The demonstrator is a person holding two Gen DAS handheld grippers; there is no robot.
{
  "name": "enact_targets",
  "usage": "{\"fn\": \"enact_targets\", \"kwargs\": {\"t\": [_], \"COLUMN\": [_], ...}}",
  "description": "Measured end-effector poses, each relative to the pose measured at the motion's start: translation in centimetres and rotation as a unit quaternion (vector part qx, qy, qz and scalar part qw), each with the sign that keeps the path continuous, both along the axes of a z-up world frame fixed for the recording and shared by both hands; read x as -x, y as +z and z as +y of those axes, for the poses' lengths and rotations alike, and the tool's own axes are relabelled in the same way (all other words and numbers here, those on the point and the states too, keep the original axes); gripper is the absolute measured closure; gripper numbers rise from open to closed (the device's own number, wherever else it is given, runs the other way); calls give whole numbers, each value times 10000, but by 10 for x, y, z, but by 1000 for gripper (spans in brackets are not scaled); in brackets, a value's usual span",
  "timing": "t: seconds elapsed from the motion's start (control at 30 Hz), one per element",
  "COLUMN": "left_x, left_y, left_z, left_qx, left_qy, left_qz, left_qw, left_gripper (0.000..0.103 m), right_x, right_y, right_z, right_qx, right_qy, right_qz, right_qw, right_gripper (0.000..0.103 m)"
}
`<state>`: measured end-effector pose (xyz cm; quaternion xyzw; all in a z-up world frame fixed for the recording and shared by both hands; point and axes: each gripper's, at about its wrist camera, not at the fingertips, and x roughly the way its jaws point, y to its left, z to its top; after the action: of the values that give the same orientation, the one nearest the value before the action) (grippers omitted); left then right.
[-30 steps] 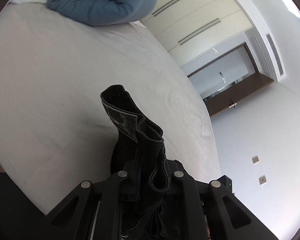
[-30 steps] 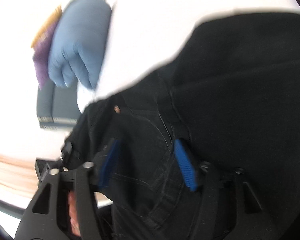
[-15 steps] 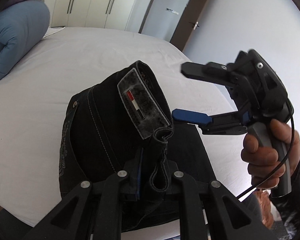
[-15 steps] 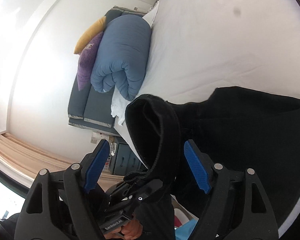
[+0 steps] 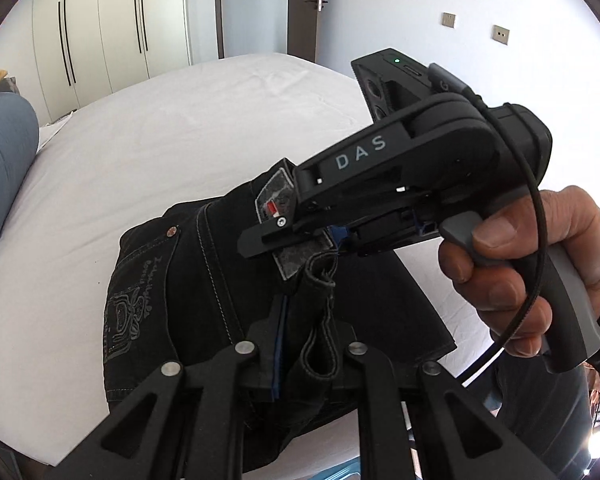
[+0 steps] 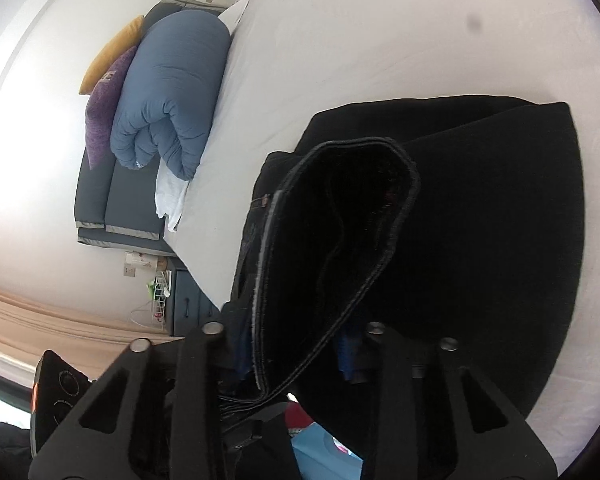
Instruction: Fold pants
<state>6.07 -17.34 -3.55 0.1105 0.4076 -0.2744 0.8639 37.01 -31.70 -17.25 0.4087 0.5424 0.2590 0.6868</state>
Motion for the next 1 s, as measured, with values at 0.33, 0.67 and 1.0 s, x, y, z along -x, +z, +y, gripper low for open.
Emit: {"fn": "enact_targets", "kwargs": {"t": [0.33,0.67,1.0], "left_x": [9,2,18], "left_y": [2,-41,-23], "left_z": [-43,-88,-70], "left_qx": [-165,-585,162], "left_qy": [-530,-844,-1074], "left_qz": [-174,126,442], "left_qw": [9983,9946,9931], "left_gripper": [89,81,33], "right_x": [20,25,34], "right_y": [6,-51,-73], "right_z": [-54,-87,-113], "right_qx": [286,124,-239], "right_qy": [-259,-472,-781], "right_qz": [-418,10,149], "right_qw": [9984,9988,9966], "right_gripper": [89,89,85]}}
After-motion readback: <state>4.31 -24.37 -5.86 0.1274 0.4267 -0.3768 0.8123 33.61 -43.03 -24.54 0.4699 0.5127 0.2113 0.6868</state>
